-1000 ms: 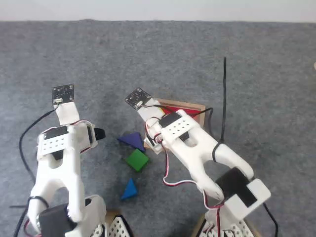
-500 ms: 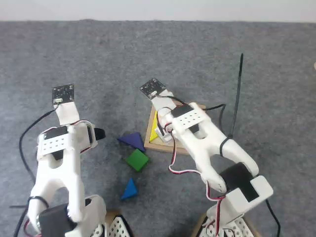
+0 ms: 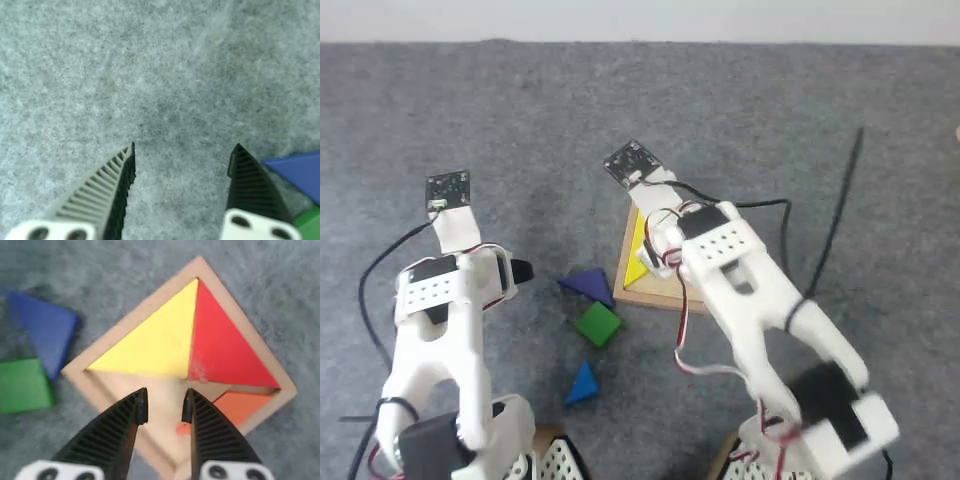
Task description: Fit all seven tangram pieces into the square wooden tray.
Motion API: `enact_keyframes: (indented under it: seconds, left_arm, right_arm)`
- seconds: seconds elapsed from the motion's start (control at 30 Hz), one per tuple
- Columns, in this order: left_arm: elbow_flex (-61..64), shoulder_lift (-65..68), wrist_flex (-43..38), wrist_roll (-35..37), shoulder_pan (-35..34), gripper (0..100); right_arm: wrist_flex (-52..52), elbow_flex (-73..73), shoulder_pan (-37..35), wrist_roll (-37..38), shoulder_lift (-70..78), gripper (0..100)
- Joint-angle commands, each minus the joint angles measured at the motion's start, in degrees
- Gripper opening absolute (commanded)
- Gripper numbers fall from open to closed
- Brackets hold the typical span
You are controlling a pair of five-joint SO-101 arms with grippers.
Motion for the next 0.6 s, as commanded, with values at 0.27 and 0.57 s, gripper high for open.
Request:
enact_keyframes:
  seconds: [0.27,0.57]
  left_arm:
    - [-0.22,-2.20,-0.88,-0.26,0.26,29]
    - [-0.22,-2.20,-0.97,-0.26,0.26,29]
  right_arm:
    - [6.37,4.84,6.11,3.16,-10.07,13.3]
    - [-5.32,7.65,8.22,3.69,1.98,13.3]
